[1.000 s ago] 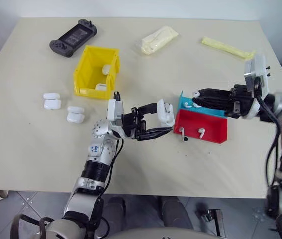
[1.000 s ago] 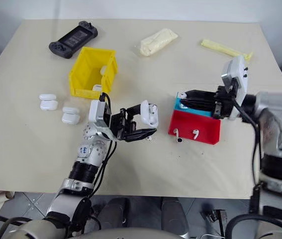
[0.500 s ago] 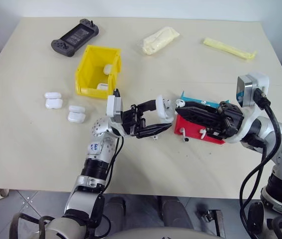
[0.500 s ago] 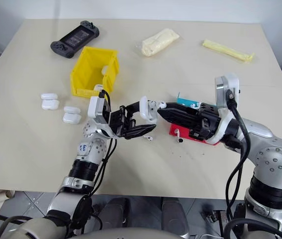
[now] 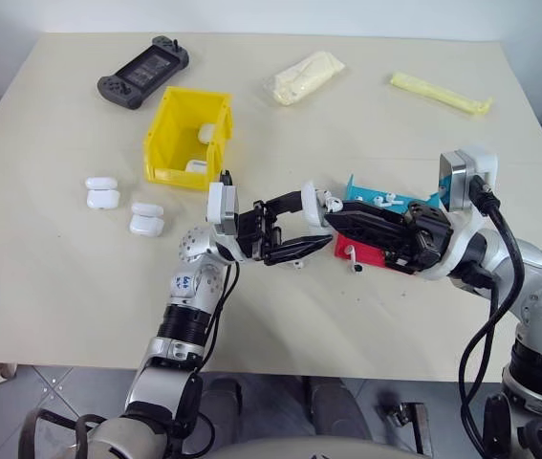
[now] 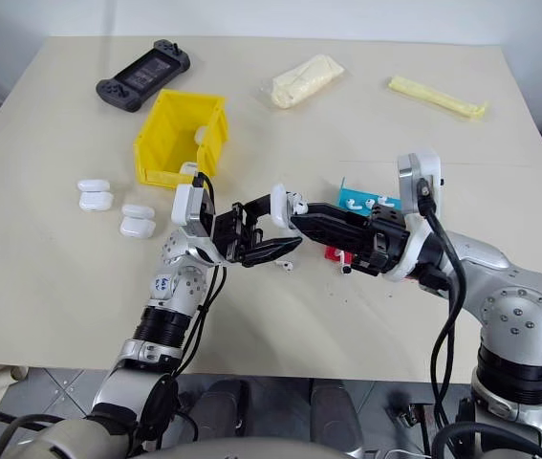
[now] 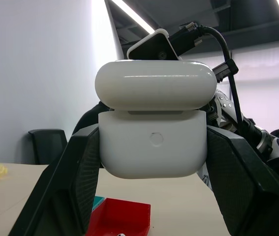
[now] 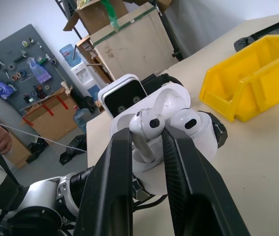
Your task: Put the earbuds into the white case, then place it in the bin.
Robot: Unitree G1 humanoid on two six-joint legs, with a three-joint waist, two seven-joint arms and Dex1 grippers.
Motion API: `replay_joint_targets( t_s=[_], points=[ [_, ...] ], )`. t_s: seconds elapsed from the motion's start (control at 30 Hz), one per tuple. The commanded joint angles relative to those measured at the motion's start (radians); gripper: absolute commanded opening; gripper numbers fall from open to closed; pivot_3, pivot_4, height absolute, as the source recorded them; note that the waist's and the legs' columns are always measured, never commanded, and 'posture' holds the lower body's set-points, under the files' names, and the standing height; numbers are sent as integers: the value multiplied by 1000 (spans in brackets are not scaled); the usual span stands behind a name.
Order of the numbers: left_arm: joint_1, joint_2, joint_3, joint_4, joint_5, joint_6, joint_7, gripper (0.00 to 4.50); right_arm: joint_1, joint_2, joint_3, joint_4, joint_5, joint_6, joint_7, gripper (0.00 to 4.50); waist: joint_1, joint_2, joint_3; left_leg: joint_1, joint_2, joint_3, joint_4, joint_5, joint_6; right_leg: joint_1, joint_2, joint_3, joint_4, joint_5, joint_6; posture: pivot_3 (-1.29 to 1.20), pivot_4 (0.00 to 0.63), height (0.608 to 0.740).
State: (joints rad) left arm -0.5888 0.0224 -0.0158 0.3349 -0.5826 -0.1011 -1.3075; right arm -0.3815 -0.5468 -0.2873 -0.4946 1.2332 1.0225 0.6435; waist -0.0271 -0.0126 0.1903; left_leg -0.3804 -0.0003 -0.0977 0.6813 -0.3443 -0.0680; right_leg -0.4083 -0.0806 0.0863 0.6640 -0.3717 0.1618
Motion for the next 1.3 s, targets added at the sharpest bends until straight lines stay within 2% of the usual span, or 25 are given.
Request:
replay_joint_targets(
  t_s=[0.03, 0.2, 0.53, 0.6, 0.9, 1.07, 1.13, 1.23, 1.3],
  points=[
    [-10, -12, 7, -19, -9, -7, 10, 2791, 16, -23, 38, -17, -4, -9, -9, 492, 1, 0, 0, 0, 0, 0, 0, 0, 0, 0, 0, 0, 0, 0, 0, 0, 150, 740],
    [-12, -16, 8, -18, -9, -10, 12, 2791, 27, -65, 86, -13, -57, -25, 10, 492, 1, 0, 0, 0, 0, 0, 0, 0, 0, 0, 0, 0, -1, 0, 0, 0, 150, 740],
    [-20, -31, 13, -1, 0, -29, 14, 2791, 10, -113, 127, -16, -50, -13, 15, 492, 2, 0, 0, 0, 0, 0, 0, 0, 0, 0, 0, 0, -1, 0, 0, 0, 150, 740],
    [-20, -34, 13, 0, 0, -32, 14, 2791, 6, -122, 139, -18, -58, -13, 16, 1228, 2, 0, 0, 0, 0, 0, 0, 0, 0, 0, 0, 0, -1, 0, 0, 0, 150, 740],
    [-10, -38, 19, 6, 1, -35, 2, 2791, -2, -138, 113, -4, -67, -35, 2, 4033, 3, 0, 0, 0, 0, 0, 0, 0, 0, 0, 0, 0, -1, 0, 0, 0, 150, 740],
    [9, -11, 34, 0, 0, -25, -13, 2791, 74, -229, 10, 10, -76, -55, 44, 4033, 16, 0, 0, -1, 0, -1, 0, 0, 1, 0, 0, -1, -3, 0, 0, 0, 150, 740],
    [29, 42, 49, -9, 1, -9, -32, 2791, 148, -303, -79, 47, -135, -90, 95, 4033, 26, 0, 0, -3, -1, -1, 0, 0, 1, 0, 0, -1, -3, 0, 1, 0, 150, 740],
    [41, 88, 54, -20, 6, 0, -42, 2791, 205, -350, -125, 74, -196, -145, 140, 4033, 23, 0, 0, -3, -1, 0, 0, -1, 1, -1, 0, 0, -3, 0, 1, 0, 150, 740],
    [45, 140, 50, -30, 29, -1, -48, 2791, 249, -377, -141, 82, -271, -213, 190, 3656, 26, 0, 0, -3, -1, 0, 0, 0, 2, -1, 0, -1, -3, 0, 1, 0, 150, 740]
  ],
)
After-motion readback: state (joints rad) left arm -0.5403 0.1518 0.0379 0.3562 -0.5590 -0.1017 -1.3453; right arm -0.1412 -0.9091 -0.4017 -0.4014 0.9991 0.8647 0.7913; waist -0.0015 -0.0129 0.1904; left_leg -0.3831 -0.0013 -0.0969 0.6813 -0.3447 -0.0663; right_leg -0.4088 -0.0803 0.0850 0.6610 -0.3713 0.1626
